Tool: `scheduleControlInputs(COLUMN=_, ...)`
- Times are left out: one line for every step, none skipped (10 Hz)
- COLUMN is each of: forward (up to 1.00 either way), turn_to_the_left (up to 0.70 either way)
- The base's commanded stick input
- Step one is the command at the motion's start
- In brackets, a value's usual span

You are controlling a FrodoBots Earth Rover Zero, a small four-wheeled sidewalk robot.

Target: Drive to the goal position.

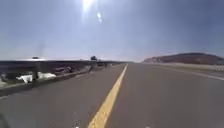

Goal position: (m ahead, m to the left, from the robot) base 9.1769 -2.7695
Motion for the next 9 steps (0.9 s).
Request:
scheduleControlInputs(forward=0.85, turn_to_the_left=0.00)
scheduleControlInputs(forward=0.85, turn_to_the_left=0.00)
scheduleControlInputs(forward=0.85, turn_to_the_left=0.00)
scheduleControlInputs(forward=0.85, turn_to_the_left=0.00)
scheduleControlInputs(forward=0.85, turn_to_the_left=0.00)
scheduleControlInputs(forward=0.85, turn_to_the_left=0.00)
scheduleControlInputs(forward=0.85, turn_to_the_left=0.00)
scheduleControlInputs(forward=0.85, turn_to_the_left=0.00)
scheduleControlInputs(forward=0.85, turn_to_the_left=0.00)
